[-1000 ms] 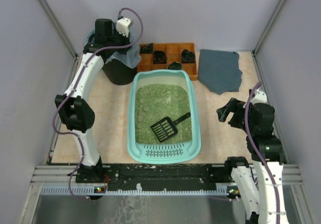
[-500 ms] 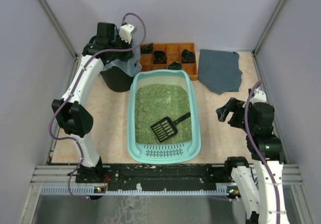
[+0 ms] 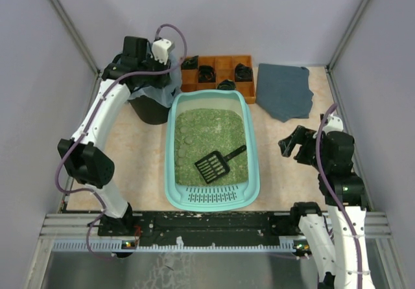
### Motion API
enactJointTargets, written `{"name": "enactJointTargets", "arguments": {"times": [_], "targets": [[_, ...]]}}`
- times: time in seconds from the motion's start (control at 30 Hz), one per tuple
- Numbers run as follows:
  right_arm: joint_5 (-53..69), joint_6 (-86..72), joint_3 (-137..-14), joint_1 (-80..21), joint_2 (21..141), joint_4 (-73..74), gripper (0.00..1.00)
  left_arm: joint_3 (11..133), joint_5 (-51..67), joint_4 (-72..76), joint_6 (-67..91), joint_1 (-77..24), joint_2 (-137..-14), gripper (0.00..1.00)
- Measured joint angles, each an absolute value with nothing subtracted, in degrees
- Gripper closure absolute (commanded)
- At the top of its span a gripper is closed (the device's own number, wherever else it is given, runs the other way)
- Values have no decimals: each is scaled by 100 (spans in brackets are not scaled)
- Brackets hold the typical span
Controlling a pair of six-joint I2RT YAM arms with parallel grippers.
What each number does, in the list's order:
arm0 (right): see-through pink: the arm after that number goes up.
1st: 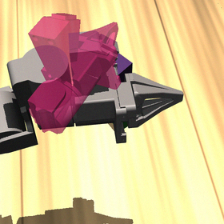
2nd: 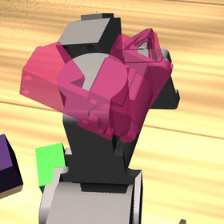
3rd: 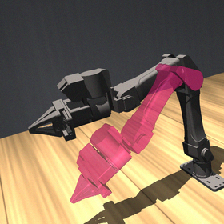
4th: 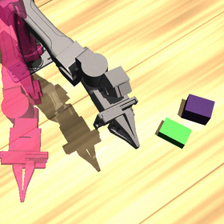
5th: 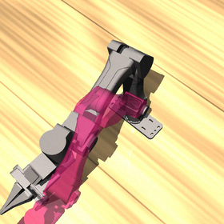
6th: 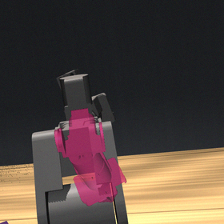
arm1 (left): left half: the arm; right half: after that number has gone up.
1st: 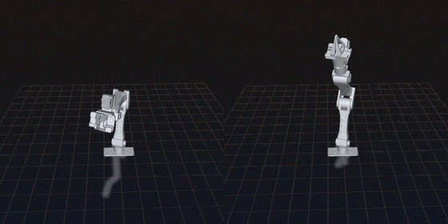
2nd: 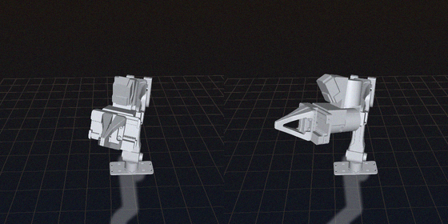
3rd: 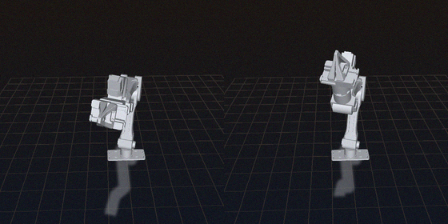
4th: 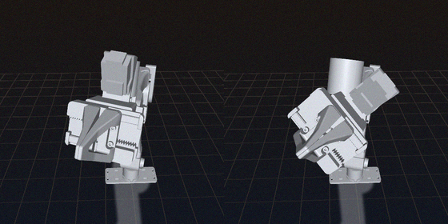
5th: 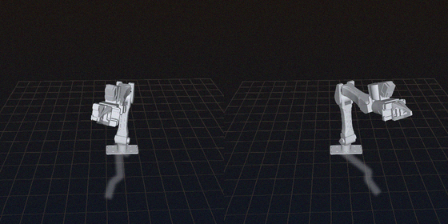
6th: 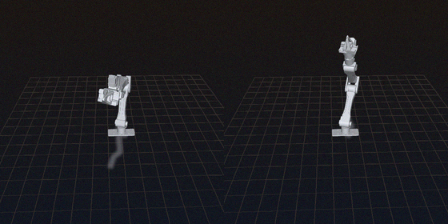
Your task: Clean the litter box
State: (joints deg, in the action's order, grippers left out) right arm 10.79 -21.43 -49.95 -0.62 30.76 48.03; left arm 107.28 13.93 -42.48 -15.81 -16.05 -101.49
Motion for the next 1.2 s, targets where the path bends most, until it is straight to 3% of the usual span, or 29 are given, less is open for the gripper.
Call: {"name": "enactJointTargets", "arguments": {"times": [0.1, 0.23, 0.5, 0.87, 1.03, 1.2], "targets": [[1085, -2132, -5004, -62, 3111, 4805, 19, 10333, 1282, -4154, -1481, -1640, -9810, 39], [1092, -2091, -5074, -62, 3157, 4818, 19, 10042, 1114, -3951, -1396, -1643, -9360, 32], [1127, -1990, -5111, -62, 3155, 4851, 19, 9607, 1024, -3186, -1146, -1664, -8289, 33], [1083, -1887, -5096, -62, 3026, 4840, 19, 6628, 2397, -1463, -628, -3465, -6001, 34], [1133, -1806, -4971, -62, 3004, 4788, 19, 5157, 2547, -760, -239, -4132, -6132, 36], [1184, -1796, -4912, -62, 2974, 4751, 19, 4974, 2182, -672, -172, -4810, -7076, 38]]}}
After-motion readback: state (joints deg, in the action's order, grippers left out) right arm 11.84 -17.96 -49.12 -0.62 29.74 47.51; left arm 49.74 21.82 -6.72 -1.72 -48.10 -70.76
